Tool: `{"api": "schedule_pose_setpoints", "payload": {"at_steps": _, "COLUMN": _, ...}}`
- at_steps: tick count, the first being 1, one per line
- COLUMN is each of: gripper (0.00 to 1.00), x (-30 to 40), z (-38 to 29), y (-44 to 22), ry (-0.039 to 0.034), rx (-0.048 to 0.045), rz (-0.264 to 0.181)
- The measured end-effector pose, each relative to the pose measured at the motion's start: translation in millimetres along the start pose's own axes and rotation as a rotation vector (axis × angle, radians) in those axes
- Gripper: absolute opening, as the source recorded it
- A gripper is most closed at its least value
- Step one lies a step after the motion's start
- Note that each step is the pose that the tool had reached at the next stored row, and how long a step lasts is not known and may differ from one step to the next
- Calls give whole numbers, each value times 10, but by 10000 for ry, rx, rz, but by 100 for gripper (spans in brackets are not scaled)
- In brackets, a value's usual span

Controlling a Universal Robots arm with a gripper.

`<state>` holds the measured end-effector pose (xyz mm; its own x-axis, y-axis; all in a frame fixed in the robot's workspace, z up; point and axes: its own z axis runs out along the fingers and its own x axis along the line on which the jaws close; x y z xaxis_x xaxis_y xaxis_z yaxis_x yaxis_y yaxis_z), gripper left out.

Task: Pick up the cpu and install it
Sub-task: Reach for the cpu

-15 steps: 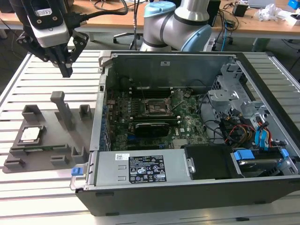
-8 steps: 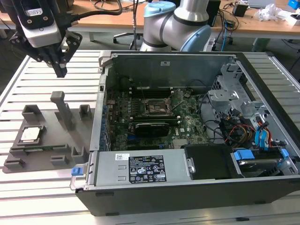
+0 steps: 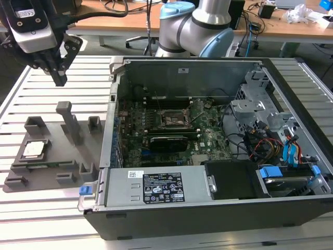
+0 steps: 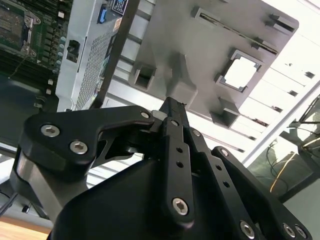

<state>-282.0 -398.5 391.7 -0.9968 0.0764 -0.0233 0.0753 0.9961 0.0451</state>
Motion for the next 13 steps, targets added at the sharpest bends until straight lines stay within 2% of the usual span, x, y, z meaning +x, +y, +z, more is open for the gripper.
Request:
{"api": "schedule_pose_setpoints", "payload": {"at_steps": 4, "gripper": 11, "x": 88, "z": 1, "y": -2, "ry": 0, "rx": 0, "rz": -1}}
{"api": "schedule_pose_setpoints", "payload": {"at_steps": 8, "gripper": 11, "x": 211, "z": 3, "y": -5, "ry": 0, "rx": 0, "rz": 0}}
{"api": "schedule_pose_setpoints", "payload": {"at_steps": 9, "gripper": 11, "x": 247, "z": 3, "y": -7, "ry": 0, "rx": 0, "rz": 0}}
{"api": "schedule_pose_setpoints", "payload": {"at_steps": 10, "gripper": 11, "x": 331, "z": 4, "y": -12, "ry": 0, "rx": 0, "rz": -2}}
{"api": "schedule_pose_setpoints", "payload": {"at_steps": 11, "gripper": 11, "x": 385, "z": 4, "y": -15, "ry": -2, "rx": 0, "rz": -2}}
{"api": "schedule_pose_setpoints", "payload": {"at_steps": 13, "gripper": 11, "x": 468, "z": 5, "y": -17, "ry": -1, "rx": 0, "rz": 0}}
